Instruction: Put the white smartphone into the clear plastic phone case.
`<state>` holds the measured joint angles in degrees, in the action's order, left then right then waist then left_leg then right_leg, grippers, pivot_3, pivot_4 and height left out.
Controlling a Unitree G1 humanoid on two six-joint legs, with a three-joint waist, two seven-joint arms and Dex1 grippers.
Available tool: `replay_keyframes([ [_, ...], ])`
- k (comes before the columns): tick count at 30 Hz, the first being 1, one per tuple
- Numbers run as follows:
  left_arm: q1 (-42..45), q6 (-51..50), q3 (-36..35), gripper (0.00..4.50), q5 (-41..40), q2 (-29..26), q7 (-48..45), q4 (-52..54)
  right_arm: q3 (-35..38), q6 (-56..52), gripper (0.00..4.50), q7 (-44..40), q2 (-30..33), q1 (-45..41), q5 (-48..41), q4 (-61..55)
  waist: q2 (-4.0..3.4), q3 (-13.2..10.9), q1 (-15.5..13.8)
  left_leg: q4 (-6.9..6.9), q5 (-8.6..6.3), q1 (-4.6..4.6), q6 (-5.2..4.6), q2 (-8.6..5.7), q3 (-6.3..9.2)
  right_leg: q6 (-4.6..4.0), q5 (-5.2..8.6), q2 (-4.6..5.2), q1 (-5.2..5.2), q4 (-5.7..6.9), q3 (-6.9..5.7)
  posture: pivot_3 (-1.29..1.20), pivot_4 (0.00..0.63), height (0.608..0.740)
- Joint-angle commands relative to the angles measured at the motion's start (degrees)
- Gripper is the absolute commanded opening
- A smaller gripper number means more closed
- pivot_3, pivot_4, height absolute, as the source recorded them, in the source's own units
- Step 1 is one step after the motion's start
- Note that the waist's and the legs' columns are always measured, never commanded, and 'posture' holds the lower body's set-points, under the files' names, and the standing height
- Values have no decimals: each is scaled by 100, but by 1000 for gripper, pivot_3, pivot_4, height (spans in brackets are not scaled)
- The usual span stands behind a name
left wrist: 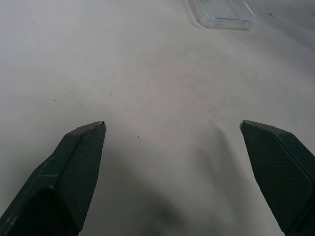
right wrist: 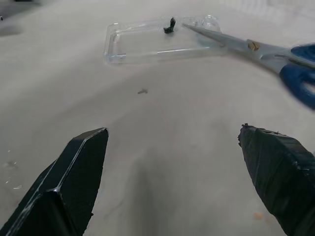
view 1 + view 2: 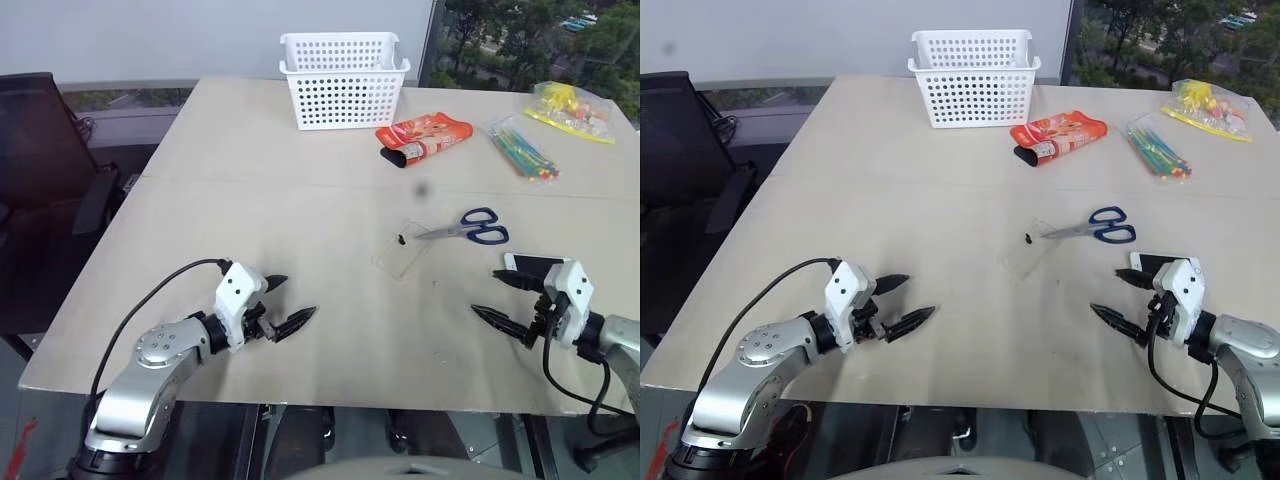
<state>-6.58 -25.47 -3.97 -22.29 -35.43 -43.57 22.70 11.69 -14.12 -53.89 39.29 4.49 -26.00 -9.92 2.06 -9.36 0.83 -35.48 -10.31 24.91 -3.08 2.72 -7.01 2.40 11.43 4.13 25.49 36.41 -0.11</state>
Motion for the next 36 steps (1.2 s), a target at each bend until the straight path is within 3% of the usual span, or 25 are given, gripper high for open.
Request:
replay_keyframes([
  [1,106,73,-81,4453,-91,-36,-42,196,-65,167,4500,313,-101,-507,227,89,0,0,4,0,0,-1,0,0,0,0,0,-1,0,0,0,0,150,740],
  [13,799,-873,-350,4453,-1305,-613,-592,873,-1311,486,4500,1431,-544,-2695,2155,2116,-2,-1,-4,-11,1,21,-2,-4,17,-17,-10,-13,-6,-3,-27,0,150,740],
  [23,1045,-1164,-426,4453,-1536,-801,-422,1110,-1519,-451,4500,2588,-662,-2708,3194,1834,-3,0,-12,-48,1,16,0,-3,39,-8,-6,-13,-31,-1,-52,0,150,740],
  [32,1331,-1164,-246,4500,-1507,-742,-369,1059,-1678,-787,505,3171,-986,-2643,3497,1665,-6,4,-19,-61,0,16,1,-2,46,-23,-16,12,-40,-1,-80,0,150,740],
  [34,1367,-1146,-250,4500,-1502,-721,-344,1057,-1766,-643,8,3252,-977,-2640,3643,1638,2,11,-18,-60,0,17,1,-1,54,-23,-15,11,-41,-2,-91,0,150,740],
  [36,1429,-1128,-270,4500,-1503,-667,-280,1043,-1855,-460,8,3319,-925,-2634,3815,1623,4,12,-16,-59,0,17,1,3,62,-23,-15,8,-46,-7,-101,0,150,740],
])
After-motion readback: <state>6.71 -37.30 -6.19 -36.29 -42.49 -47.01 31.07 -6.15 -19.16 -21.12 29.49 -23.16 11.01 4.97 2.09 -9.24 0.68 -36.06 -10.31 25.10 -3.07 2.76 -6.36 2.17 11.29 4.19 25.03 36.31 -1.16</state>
